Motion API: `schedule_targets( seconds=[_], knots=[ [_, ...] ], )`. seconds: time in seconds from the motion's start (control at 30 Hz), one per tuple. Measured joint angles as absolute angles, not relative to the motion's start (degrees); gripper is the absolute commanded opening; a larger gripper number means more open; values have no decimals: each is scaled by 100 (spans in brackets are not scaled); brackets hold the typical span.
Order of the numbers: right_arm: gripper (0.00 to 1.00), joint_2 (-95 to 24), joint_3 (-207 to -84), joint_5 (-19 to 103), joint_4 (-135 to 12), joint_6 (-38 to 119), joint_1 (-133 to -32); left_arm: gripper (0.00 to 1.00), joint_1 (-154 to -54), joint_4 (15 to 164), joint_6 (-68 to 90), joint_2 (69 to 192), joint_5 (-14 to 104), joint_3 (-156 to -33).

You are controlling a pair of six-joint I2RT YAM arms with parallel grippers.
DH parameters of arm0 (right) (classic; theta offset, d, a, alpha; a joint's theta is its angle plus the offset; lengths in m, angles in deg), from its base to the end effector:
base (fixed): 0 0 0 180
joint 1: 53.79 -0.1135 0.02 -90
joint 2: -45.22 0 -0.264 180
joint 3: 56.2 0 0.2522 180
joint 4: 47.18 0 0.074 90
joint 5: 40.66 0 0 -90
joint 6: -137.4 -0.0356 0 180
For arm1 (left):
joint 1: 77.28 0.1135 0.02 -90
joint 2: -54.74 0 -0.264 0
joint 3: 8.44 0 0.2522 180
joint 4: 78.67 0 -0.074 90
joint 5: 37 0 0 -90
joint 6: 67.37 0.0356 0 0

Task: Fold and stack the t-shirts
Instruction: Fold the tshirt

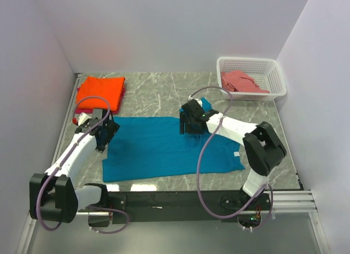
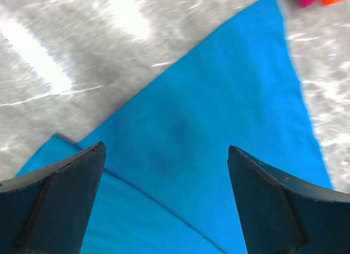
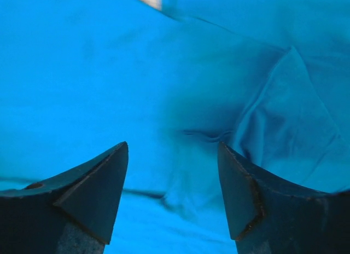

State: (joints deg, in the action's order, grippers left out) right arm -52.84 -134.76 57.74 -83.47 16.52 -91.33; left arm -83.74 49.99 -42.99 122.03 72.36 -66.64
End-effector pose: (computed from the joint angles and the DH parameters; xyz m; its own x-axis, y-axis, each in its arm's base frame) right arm 0.2856 0.2129 0.2004 -0.8387 -0.0042 -0.5445 -0.1249 0.9748 0.1849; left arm 0.2201 -0.0130 0.2236 -0.3054 -0.8302 -0.4663 -0.8104 0.4837 -0.3305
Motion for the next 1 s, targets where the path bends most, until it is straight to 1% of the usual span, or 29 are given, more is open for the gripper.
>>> schedule_targets(
  seconds=[0.03,0.1,0.13,0.2,0.23,0.3,0.33,0.4,0.43,0.5,0.57,0.7,0.8,0.87,0.9,0.97,1.0],
  knots=[
    [69,-5406,-13478,5818,-8380,1635,-9124,99,-8361,4988,-4297,12181,7234,-6603],
    [68,-5657,-13493,5925,-8484,1578,-9113,99,-8341,4940,-4295,12115,7225,-6494],
    [65,-5778,-13496,5966,-8541,1552,-9113,99,-8334,4920,-4295,12076,7220,-6459],
    [62,-5924,-13528,6071,-8620,1517,-9113,99,-8328,4901,-4295,11997,7214,-6430],
    [56,-5928,-13557,6095,-8624,1508,-9116,100,-8328,4894,-4295,11960,7214,-6430],
    [52,-5942,-13563,6100,-8631,1473,-9116,99,-8323,4894,-4295,11912,7214,-6430],
    [46,-5970,-13563,6111,-8631,1467,-9116,100,-8323,4892,-4295,11908,7214,-6430],
    [37,-5979,-13566,6165,-8633,1458,-9116,100,-8323,4885,-4295,11908,7214,-6430],
    [28,-5983,-13566,6192,-8637,1464,-9116,99,-8323,4874,-4295,11908,7214,-6430],
    [22,-5983,-13568,6233,-8653,1456,-9116,99,-8321,4874,-4295,11908,7207,-6430],
    [18,-5983,-13579,6251,-8670,1434,-9120,99,-8319,4872,-4295,11908,7190,-6430],
    [17,-5979,-13603,6312,-8725,1427,-9166,99,-8319,4872,-4295,11903,7170,-6430],
    [20,-5955,-13605,6349,-8766,1423,-9196,99,-8319,4870,-4293,11868,7170,-6430],
    [21,-5911,-13605,6371,-8797,1416,-9216,99,-8319,4870,-4293,11827,7170,-6430],
    [22,-5885,-13605,6379,-8815,1414,-9220,99,-8319,4870,-4291,11807,7170,-6430],
    [27,-5848,-13607,6393,-8843,1401,-9227,99,-8319,4870,-4289,11783,7170,-6430],
    [28,-5839,-13607,6393,-8852,1392,-9229,99,-8319,4870,-4289,11781,7170,-6430]
  ],
)
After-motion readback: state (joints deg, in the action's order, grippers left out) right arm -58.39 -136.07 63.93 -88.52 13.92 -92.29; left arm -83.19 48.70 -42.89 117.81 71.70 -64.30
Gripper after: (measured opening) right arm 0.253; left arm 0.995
